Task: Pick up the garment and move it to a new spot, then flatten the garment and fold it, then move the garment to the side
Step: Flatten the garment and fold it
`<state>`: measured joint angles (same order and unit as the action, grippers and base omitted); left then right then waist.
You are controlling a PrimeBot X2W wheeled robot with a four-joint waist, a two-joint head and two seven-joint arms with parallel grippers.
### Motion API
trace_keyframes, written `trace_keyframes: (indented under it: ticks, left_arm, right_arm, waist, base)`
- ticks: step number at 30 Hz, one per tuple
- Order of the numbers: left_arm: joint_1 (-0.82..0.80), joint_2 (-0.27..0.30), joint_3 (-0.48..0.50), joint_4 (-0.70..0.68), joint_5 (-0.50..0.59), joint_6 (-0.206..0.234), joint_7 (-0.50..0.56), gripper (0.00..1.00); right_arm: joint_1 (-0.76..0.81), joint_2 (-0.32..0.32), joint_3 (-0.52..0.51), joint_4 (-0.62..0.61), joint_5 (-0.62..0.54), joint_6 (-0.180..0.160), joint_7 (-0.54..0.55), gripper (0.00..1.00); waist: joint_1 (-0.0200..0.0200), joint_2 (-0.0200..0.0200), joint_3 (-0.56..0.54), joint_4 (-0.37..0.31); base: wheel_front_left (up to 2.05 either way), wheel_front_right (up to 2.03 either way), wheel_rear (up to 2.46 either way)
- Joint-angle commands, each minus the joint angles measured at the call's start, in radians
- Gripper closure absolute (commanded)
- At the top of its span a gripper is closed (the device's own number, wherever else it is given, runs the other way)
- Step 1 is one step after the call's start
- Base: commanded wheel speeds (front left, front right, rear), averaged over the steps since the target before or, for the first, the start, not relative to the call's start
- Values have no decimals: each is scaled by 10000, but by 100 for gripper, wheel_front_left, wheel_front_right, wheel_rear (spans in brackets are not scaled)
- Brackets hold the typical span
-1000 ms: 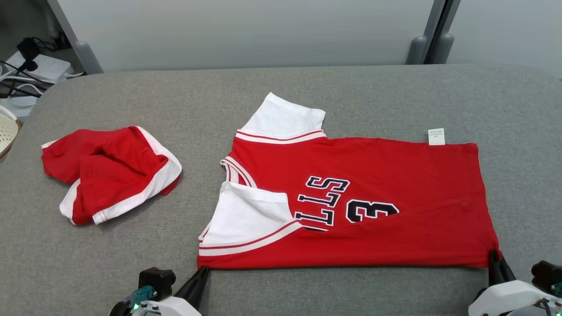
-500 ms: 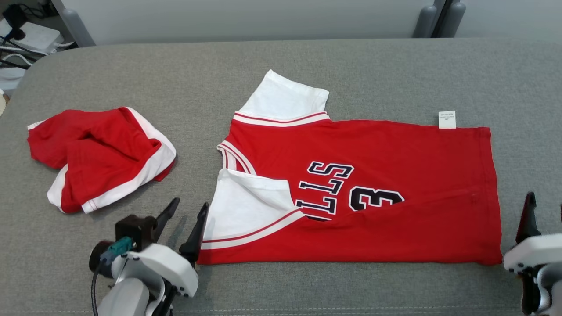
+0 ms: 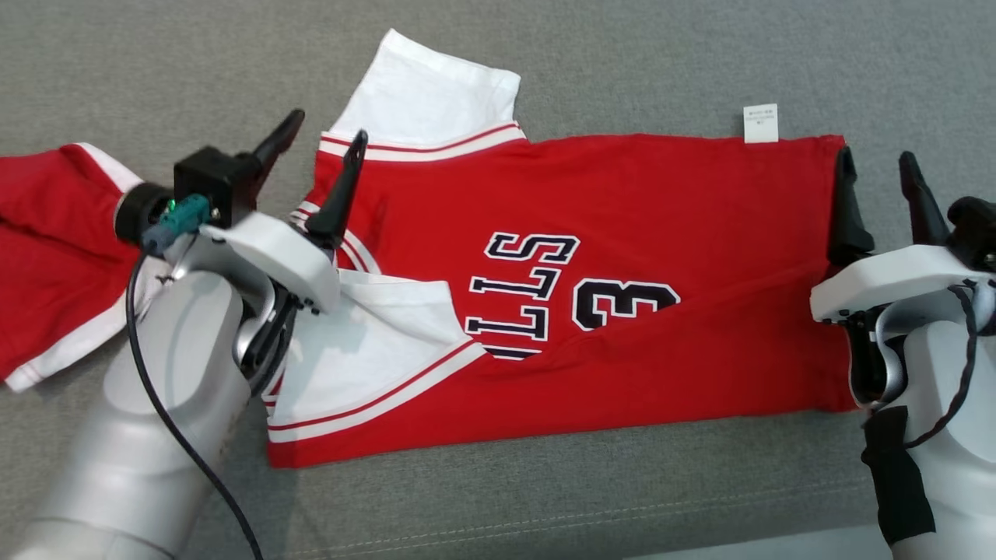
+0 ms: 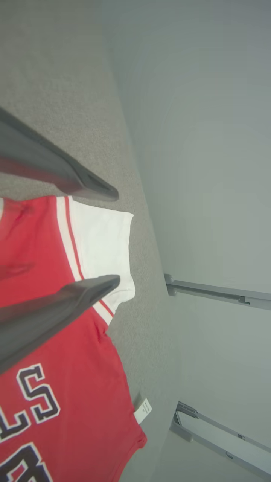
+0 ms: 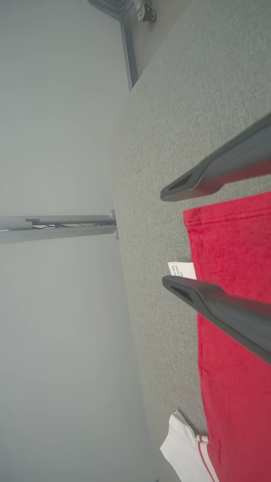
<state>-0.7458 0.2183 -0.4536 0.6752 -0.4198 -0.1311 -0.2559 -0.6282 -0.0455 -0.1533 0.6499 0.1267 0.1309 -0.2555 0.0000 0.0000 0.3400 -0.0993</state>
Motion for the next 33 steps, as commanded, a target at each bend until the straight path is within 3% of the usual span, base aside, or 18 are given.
trace_keyframes:
  ticks: [1, 15, 31, 32, 33]
  left_arm:
    - [-971, 439, 48, 146, -54, 4, 32, 0]
    - [-3835, 1263, -488, 2246, 99, 22, 1484, 0]
    - [-4987, 1979, -372, 3766, -141, 188, 2966, 0]
    - [-4999, 1966, -276, 3844, -282, 179, 3009, 9]
    - [-5009, 1959, -265, 3895, -334, 166, 3030, 37]
  right_arm:
    - [-191, -49, 588, -164, 360, -2, -63, 0]
    - [153, -48, 2610, -841, 2033, -2, -63, 0]
    - [795, -47, 3774, -1767, 3005, -2, -63, 0]
    - [819, -47, 3795, -1798, 3018, -2, -63, 0]
    - [841, -47, 3802, -1827, 3025, -2, -63, 0]
  waist:
    - [0, 0, 604, -585]
    - [0, 0, 1602, -2073]
    - [0, 0, 2189, -3107]
    - [0, 0, 2221, -3133]
    - [0, 0, 2251, -3147]
  base:
    - [0, 0, 0]
    - [0, 0, 0]
    - [0, 0, 0]
    - [0, 0, 0]
    - [0, 0, 0]
